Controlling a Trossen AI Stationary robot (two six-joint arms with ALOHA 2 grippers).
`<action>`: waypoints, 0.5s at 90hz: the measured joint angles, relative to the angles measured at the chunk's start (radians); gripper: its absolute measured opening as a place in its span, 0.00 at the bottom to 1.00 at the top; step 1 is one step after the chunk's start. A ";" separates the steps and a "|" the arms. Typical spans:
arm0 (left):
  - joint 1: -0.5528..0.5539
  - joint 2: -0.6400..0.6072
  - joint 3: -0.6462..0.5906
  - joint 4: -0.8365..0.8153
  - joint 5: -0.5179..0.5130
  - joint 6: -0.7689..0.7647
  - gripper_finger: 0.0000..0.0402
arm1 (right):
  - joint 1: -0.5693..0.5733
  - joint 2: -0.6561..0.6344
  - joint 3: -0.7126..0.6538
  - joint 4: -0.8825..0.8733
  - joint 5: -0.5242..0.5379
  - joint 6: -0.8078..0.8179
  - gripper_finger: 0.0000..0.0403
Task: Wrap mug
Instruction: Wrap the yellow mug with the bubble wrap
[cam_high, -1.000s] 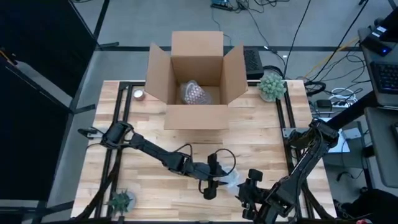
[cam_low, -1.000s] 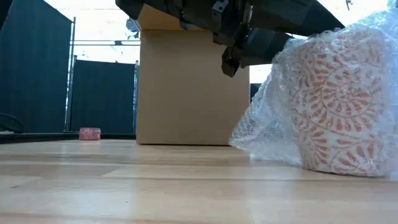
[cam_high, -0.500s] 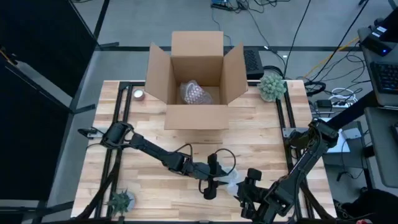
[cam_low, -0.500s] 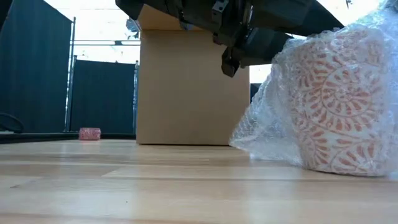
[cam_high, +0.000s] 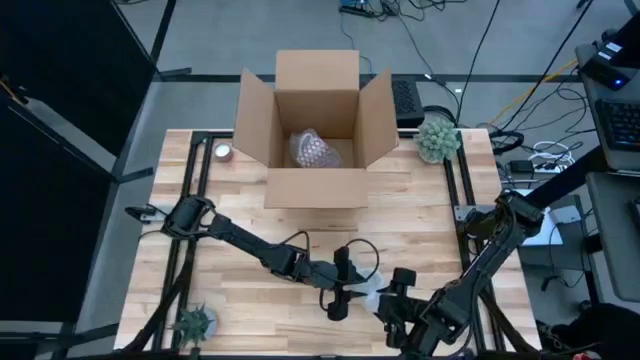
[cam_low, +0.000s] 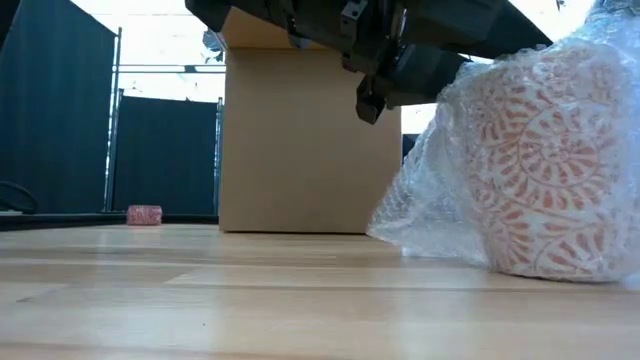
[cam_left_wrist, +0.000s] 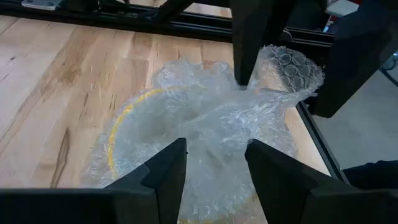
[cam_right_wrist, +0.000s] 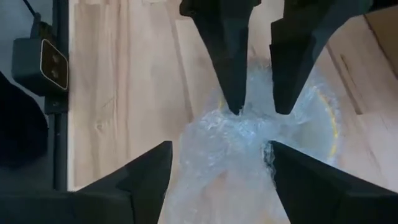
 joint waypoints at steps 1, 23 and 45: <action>0.000 0.000 0.000 0.000 0.000 0.000 0.40 | 0.000 -0.001 0.000 0.000 -0.001 -0.003 0.61; 0.000 0.000 0.000 0.004 0.000 0.000 0.40 | -0.016 -0.056 0.000 -0.015 -0.043 -0.081 0.61; 0.000 0.000 0.000 0.004 0.000 0.000 0.40 | -0.036 -0.031 0.000 -0.021 -0.072 -0.186 0.61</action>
